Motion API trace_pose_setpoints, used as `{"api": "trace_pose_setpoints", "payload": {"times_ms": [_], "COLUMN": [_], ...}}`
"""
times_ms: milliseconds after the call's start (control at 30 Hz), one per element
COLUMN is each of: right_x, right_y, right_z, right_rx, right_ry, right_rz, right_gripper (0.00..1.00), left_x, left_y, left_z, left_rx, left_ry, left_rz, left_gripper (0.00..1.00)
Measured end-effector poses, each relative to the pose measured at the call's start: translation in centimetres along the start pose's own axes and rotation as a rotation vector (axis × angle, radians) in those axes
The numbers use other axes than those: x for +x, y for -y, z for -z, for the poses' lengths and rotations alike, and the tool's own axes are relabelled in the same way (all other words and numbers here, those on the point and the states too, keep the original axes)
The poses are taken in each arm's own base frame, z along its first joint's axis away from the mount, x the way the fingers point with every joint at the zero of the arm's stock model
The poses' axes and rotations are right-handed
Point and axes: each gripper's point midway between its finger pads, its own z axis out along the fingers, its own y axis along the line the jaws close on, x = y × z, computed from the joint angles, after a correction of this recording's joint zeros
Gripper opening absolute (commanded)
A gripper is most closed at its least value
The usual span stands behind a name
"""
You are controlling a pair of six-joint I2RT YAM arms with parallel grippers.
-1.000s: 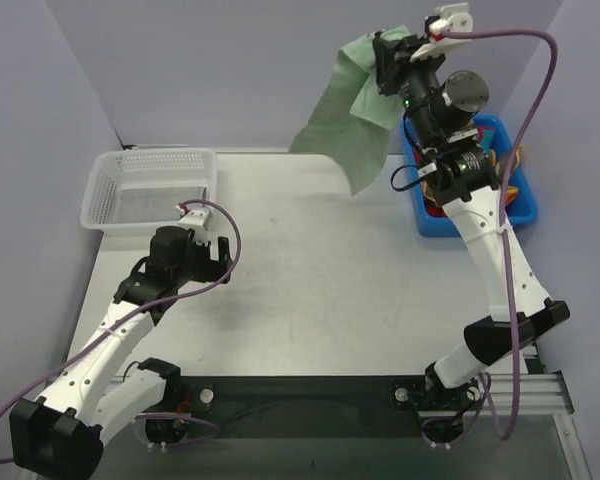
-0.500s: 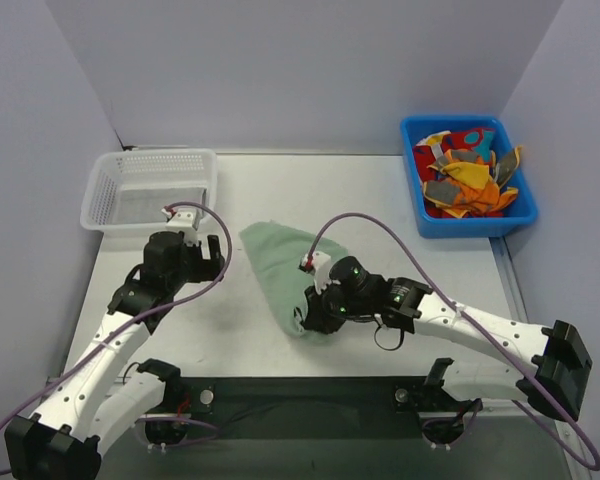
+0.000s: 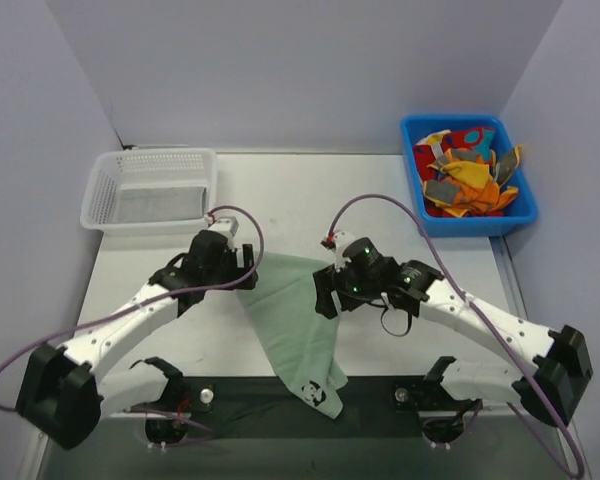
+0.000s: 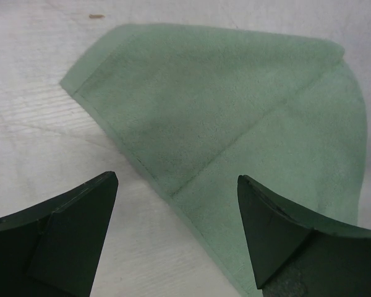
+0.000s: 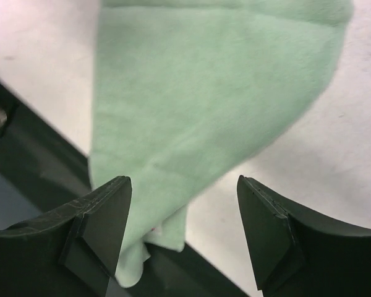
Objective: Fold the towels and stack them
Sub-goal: Move the towel to the center of the board, then flatten out the crumpled towel
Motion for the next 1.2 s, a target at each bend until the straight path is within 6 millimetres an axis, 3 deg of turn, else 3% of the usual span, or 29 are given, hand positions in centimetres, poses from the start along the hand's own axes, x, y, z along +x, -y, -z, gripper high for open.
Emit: {"api": "trace_pose_setpoints", "payload": {"times_ms": [133,267,400,500,533,633,667,700,733,867,967,1100,1200], "right_x": [-0.5,1.9,3.5,4.3,4.6,4.7,4.4,4.2,4.1,3.5,2.5,-0.5,-1.0], "right_y": [2.8,4.6,5.6,6.3,6.5,7.5,7.8,8.0,8.4,9.5,10.0,8.1,5.3], "right_z": [-2.7,-6.2,-7.8,-8.7,-9.0,-9.7,-9.8,-9.9,-10.1,-9.8,-8.4,-4.5,-2.3], "right_rx": [0.113,0.173,0.206,0.225,0.231,0.244,0.236,0.227,0.223,0.210,0.226,0.197,0.150], "right_ry": [-0.044,-0.173,-0.243,-0.283,-0.296,-0.326,-0.322,-0.322,-0.321,-0.307,-0.253,-0.118,-0.068], "right_rz": [0.002,-0.005,-0.014,-0.034,-0.045,-0.098,-0.125,-0.145,-0.173,-0.252,-0.261,-0.221,-0.171], "right_gripper": [0.72,0.75,0.75,0.72,0.67,0.38,0.19,0.10,0.03,0.00,0.00,0.00,0.01], "left_x": [2.9,5.1,7.7,7.8,7.7,7.3,7.1,6.9,6.6,5.8,5.1,2.2,1.1], "left_y": [1.3,2.6,2.9,3.6,3.7,3.9,3.9,4.1,4.4,5.4,5.9,7.6,8.5], "left_z": [-2.8,-5.5,-7.3,-8.2,-8.5,-9.3,-9.6,-10.0,-10.3,-11.2,-11.0,-9.8,-7.6], "left_rx": [-0.027,-0.065,-0.110,-0.128,-0.135,-0.151,-0.155,-0.154,-0.148,-0.128,-0.117,-0.079,-0.037], "left_ry": [-0.120,-0.203,-0.269,-0.264,-0.260,-0.242,-0.239,-0.237,-0.234,-0.242,-0.256,-0.216,-0.205], "left_rz": [-0.064,-0.119,-0.140,-0.138,-0.136,-0.116,-0.110,-0.100,-0.097,-0.122,-0.162,-0.202,-0.203], "left_gripper": [0.91,0.91,0.82,0.70,0.66,0.32,0.10,0.01,0.00,0.00,0.00,0.00,0.00]}}
